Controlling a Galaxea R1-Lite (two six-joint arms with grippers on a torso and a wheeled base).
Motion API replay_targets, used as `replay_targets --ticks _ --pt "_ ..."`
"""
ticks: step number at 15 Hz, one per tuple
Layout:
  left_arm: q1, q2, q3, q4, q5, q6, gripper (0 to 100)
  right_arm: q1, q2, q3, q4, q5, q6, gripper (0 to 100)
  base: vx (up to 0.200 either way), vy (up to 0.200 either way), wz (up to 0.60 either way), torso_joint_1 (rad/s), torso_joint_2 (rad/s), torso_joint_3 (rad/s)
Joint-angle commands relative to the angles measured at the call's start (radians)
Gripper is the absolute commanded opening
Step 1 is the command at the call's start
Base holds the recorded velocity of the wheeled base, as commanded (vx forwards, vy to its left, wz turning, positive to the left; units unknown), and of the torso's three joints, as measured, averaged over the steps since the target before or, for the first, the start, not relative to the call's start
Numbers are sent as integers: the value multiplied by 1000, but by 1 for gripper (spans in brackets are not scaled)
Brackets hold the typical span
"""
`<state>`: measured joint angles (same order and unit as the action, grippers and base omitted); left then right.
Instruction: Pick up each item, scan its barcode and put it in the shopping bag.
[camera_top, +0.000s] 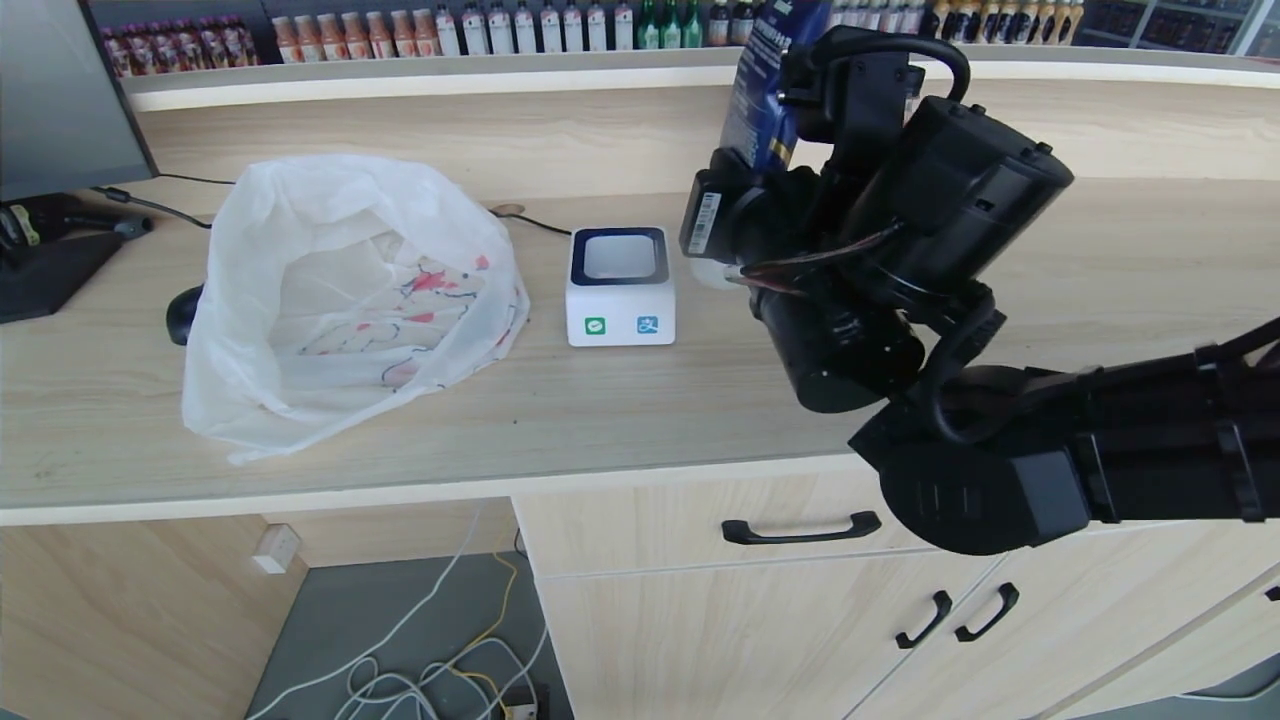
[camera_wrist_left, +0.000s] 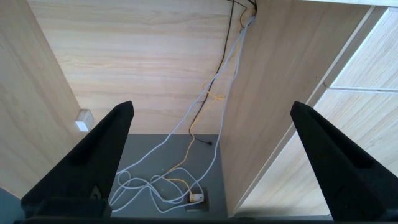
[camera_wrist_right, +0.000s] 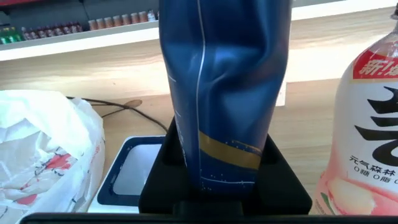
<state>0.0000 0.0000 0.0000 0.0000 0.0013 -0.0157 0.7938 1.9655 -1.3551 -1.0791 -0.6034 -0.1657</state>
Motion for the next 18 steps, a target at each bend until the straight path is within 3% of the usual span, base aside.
replay_targets --ticks 1,9,14,18 --pt "0 0 0 0 0 -1 100 21 -48 71 -48 -1 -21 0 0 0 0 0 0 0" --pt "0 0 0 0 0 -1 100 128 -221 312 -90 2 -34 0 0 0 0 0 0 0" --pt "0 0 0 0 0 -1 100 203 -315 507 -199 5 -47 0 0 0 0 0 0 0" --pt "0 0 0 0 0 -1 100 208 -373 614 -205 7 -46 0 0 0 0 0 0 0"
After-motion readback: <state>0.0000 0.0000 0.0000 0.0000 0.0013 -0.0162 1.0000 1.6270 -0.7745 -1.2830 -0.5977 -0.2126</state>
